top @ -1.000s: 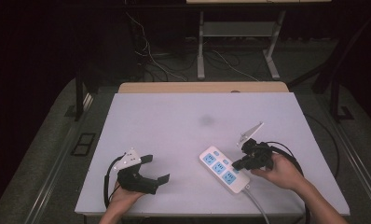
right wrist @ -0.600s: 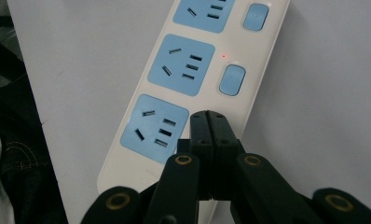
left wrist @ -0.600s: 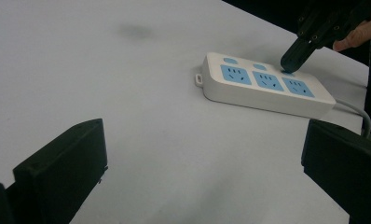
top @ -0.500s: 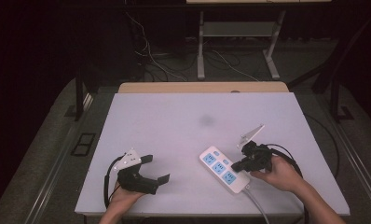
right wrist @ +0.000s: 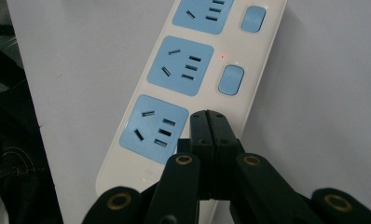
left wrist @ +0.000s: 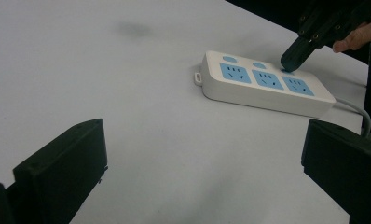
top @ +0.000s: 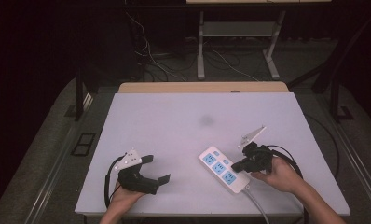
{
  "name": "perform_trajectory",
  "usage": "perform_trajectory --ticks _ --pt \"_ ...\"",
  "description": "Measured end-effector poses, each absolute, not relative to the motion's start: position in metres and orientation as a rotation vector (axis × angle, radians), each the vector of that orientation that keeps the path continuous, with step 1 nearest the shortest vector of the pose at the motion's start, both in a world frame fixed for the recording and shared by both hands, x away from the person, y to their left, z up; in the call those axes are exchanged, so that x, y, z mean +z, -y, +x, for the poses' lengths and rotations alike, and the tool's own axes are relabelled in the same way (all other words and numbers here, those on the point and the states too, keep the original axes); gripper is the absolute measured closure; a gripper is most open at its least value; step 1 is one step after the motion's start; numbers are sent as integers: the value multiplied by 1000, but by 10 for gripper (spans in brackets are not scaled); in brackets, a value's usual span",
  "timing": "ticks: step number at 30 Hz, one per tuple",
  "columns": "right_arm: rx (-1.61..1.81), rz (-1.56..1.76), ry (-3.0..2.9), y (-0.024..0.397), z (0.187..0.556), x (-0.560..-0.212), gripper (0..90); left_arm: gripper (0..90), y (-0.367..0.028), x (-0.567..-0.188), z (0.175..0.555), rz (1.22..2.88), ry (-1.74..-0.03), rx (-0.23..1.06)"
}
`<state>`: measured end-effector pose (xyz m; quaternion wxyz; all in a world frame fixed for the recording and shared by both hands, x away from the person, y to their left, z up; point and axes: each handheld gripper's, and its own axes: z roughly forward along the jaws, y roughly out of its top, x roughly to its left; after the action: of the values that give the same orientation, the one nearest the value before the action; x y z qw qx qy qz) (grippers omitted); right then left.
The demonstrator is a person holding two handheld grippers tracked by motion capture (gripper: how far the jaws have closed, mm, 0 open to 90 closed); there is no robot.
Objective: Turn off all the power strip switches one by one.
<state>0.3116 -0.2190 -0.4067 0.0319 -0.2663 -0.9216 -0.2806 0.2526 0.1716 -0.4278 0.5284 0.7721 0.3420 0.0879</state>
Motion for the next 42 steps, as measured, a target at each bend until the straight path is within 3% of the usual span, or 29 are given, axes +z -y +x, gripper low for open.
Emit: perform_trajectory --ticks 42 --pt "-924 -830 2735 230 314 -399 900 0 -175 -430 256 1845 -832 202"
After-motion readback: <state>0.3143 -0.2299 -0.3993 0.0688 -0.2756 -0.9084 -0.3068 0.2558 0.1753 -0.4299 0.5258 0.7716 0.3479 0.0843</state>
